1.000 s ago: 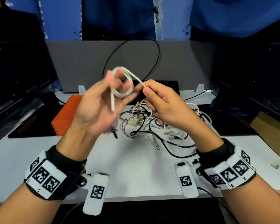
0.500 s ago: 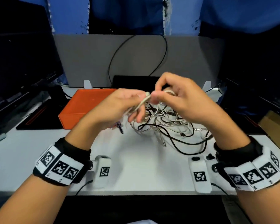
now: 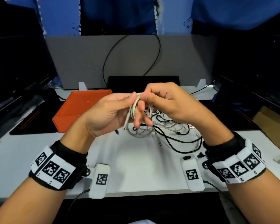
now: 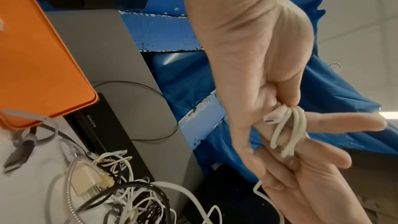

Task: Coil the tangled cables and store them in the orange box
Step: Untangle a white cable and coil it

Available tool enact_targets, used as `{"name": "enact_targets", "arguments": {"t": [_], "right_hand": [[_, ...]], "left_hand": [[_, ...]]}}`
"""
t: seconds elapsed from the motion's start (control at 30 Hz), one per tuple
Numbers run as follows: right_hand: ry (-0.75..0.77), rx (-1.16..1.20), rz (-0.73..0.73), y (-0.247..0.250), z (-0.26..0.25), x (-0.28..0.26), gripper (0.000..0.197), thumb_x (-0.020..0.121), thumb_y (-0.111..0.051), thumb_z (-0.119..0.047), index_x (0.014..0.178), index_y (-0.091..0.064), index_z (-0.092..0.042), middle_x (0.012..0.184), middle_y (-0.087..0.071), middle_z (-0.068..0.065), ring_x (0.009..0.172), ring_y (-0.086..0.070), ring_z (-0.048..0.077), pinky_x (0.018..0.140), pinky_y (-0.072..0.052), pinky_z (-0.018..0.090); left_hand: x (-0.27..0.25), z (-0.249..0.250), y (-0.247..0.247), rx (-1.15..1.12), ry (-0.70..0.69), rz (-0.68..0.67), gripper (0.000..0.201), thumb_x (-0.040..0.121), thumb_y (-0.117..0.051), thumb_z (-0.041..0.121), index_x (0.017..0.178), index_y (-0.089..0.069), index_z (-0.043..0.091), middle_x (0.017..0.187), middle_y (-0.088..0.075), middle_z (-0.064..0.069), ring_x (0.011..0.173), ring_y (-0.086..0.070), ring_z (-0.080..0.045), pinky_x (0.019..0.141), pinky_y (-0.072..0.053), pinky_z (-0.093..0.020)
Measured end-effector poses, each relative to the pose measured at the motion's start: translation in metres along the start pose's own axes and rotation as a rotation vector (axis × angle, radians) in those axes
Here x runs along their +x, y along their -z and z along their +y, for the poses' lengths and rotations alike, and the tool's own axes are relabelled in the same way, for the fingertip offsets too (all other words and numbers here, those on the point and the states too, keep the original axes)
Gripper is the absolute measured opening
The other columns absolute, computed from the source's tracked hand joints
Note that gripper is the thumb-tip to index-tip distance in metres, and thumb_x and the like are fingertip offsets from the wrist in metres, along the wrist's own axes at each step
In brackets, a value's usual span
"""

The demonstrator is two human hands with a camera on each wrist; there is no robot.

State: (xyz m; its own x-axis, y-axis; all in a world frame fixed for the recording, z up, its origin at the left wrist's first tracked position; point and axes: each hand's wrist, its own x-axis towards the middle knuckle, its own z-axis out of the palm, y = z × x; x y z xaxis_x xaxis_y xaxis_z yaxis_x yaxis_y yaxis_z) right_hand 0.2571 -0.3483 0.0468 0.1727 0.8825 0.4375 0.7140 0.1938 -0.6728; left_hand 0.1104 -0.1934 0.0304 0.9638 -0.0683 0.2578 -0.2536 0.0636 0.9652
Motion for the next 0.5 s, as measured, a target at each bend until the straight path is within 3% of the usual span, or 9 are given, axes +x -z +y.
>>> {"name": "enact_targets", "arguments": {"t": [0.1,0.2,0.3,0.33,0.37,0.47,0.5], "right_hand": [[0.009,0.000,-0.036,0.001,-0.003,-0.001,0.032,0.104,-0.059,-0.030,0.085,-0.068,-0.006,0.070,-0.062,-0.003,0.065,-0.053,0.001,0.066,-0.041,0.019],[0.028,0.039,0.012,0.000,-0.006,0.000,0.031,0.106,-0.055,-0.030,0.088,-0.066,-0.008,0.069,-0.064,-0.006,0.060,-0.055,0.002,0.063,-0.041,0.017],[0.037,0.165,-0.026,0.001,-0.006,-0.001,0.031,0.107,-0.048,-0.030,0.086,-0.057,-0.009,0.079,-0.071,0.018,0.065,-0.064,0.023,0.064,-0.047,0.032],[0.038,0.169,-0.046,0.002,-0.007,-0.002,0.032,0.107,-0.049,-0.029,0.085,-0.057,-0.008,0.079,-0.069,0.021,0.066,-0.064,0.027,0.064,-0.049,0.037],[0.040,0.162,-0.057,0.001,-0.009,-0.003,0.031,0.106,-0.050,-0.027,0.084,-0.057,-0.007,0.076,-0.067,0.017,0.066,-0.062,0.027,0.064,-0.051,0.038],[0.047,0.158,-0.017,-0.001,-0.011,-0.002,0.027,0.108,-0.049,-0.019,0.084,-0.060,-0.015,0.066,-0.055,-0.009,0.057,-0.050,0.004,0.057,-0.043,0.015],[0.036,0.162,0.012,-0.001,-0.009,0.000,0.025,0.109,-0.047,-0.019,0.087,-0.060,-0.016,0.062,-0.050,-0.013,0.052,-0.044,0.001,0.052,-0.038,0.013]], "left_hand": [[-0.003,0.006,-0.002,0.043,-0.004,-0.009,0.041,0.102,-0.037,0.027,0.079,-0.070,0.017,0.046,-0.056,-0.002,0.077,-0.076,-0.028,0.074,-0.056,-0.023],[0.000,0.004,-0.007,-0.029,-0.077,0.011,0.041,0.104,-0.035,0.023,0.081,-0.069,0.016,0.049,-0.057,0.000,0.073,-0.074,-0.025,0.073,-0.056,-0.023],[0.002,0.000,-0.008,-0.129,-0.102,-0.075,0.036,0.105,-0.043,0.025,0.104,-0.075,0.009,0.064,-0.069,-0.001,0.075,-0.074,-0.021,0.075,-0.056,-0.025],[0.001,0.000,-0.007,-0.110,-0.096,-0.120,0.036,0.105,-0.046,0.028,0.112,-0.074,0.006,0.067,-0.070,-0.001,0.076,-0.073,-0.021,0.078,-0.056,-0.026],[-0.001,-0.001,-0.004,-0.075,-0.094,-0.149,0.038,0.104,-0.047,0.030,0.116,-0.072,0.005,0.067,-0.071,-0.001,0.076,-0.073,-0.020,0.078,-0.056,-0.027],[-0.002,0.003,-0.004,-0.048,-0.124,-0.105,0.033,0.105,-0.044,0.027,0.102,-0.073,0.011,0.059,-0.065,0.004,0.069,-0.070,-0.018,0.069,-0.054,-0.022],[-0.002,0.004,-0.004,-0.050,-0.147,-0.052,0.035,0.104,-0.041,0.024,0.098,-0.073,0.013,0.058,-0.064,0.005,0.068,-0.070,-0.017,0.068,-0.054,-0.021]]}}
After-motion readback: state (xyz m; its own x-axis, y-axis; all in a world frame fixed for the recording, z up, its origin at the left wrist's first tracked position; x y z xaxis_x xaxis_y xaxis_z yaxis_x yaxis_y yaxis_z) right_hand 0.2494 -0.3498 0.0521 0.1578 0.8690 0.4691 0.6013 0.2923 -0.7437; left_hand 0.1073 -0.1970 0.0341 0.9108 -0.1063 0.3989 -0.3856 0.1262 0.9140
